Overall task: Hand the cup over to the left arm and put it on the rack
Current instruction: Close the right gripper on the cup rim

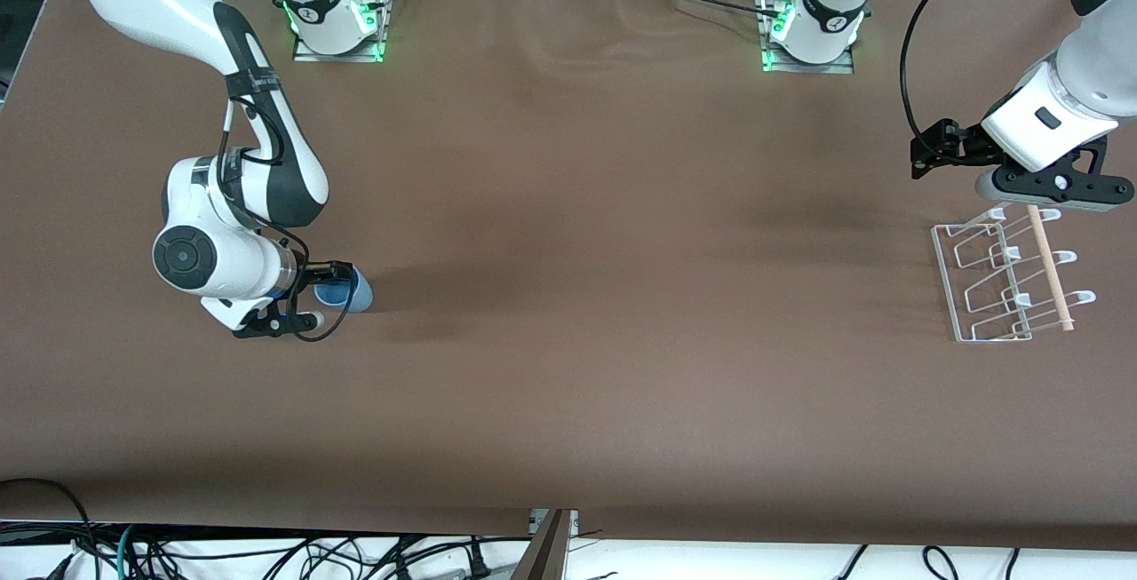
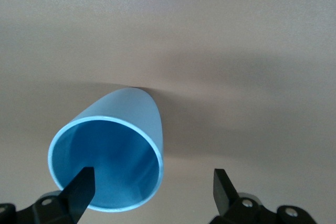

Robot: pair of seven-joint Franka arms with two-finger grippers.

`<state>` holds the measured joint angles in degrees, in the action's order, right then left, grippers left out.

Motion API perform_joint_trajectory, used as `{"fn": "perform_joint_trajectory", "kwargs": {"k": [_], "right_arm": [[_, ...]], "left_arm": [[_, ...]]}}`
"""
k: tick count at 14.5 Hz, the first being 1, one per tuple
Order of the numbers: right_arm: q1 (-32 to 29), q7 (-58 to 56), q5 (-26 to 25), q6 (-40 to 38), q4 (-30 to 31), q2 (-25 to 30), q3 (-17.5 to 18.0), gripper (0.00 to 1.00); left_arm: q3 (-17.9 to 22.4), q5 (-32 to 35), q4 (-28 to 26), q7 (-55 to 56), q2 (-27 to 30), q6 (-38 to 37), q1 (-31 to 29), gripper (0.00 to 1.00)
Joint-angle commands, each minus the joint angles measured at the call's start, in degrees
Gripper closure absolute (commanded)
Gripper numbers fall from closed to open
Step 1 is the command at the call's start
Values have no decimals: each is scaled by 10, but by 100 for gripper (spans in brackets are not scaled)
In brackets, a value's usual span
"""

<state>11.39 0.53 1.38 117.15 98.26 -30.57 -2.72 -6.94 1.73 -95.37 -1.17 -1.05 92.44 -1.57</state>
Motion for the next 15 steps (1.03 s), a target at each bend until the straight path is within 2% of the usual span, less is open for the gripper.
{"fn": "perform_joint_trajectory", "kwargs": {"k": [1, 4, 6, 7, 8, 9, 12, 13, 15], "right_arm": [[-3, -17, -3, 2, -4, 0, -1, 0], [5, -11, -3, 28, -4, -25, -1, 2], [6, -17, -4, 30, -5, -34, -1, 20], [5, -17, -5, 31, -5, -35, -1, 26], [6, -17, -4, 30, -7, -35, -1, 38], [6, -17, -4, 28, -11, -34, -1, 55], [6, -16, -4, 28, -17, -34, -1, 85], [6, -18, -4, 26, -21, -34, -1, 100], [6, -16, -3, 25, -21, -34, -1, 100]], "left_arm": [[1, -8, 15, 6, -4, -11, 1, 0], [1, -8, 15, 6, -4, -11, 1, 0], [1, -8, 15, 6, -4, -11, 1, 0], [1, -8, 15, 6, -4, -11, 1, 0], [1, -8, 15, 6, -4, -11, 1, 0], [1, -8, 15, 6, -4, -11, 1, 0], [1, -8, 15, 6, -4, -11, 1, 0], [1, -8, 15, 6, -4, -11, 1, 0], [1, -8, 15, 6, -4, -11, 1, 0]]}}
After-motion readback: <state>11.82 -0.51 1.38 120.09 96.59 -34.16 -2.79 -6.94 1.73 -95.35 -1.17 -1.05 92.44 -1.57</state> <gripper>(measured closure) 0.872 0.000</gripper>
